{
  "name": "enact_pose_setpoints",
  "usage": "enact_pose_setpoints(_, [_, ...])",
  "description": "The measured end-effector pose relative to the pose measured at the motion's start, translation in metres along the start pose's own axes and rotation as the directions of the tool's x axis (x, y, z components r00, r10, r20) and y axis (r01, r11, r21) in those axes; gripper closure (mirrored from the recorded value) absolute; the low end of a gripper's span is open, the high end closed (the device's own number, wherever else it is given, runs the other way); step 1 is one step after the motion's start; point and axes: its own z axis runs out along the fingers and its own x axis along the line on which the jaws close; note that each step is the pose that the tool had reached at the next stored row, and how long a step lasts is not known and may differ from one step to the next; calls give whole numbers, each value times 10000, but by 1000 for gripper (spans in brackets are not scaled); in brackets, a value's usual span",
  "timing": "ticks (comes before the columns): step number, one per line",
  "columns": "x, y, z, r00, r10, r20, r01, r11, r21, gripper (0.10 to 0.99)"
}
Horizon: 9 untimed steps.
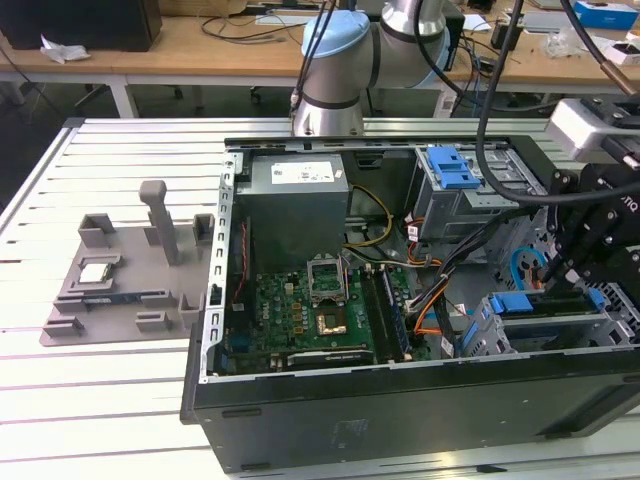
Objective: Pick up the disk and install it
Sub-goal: 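Insert the second disk wire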
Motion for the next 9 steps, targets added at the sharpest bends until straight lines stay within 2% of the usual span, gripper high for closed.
enact_pose_setpoints(9, [7,3,60,10000,-21,17,21,10000,1,925])
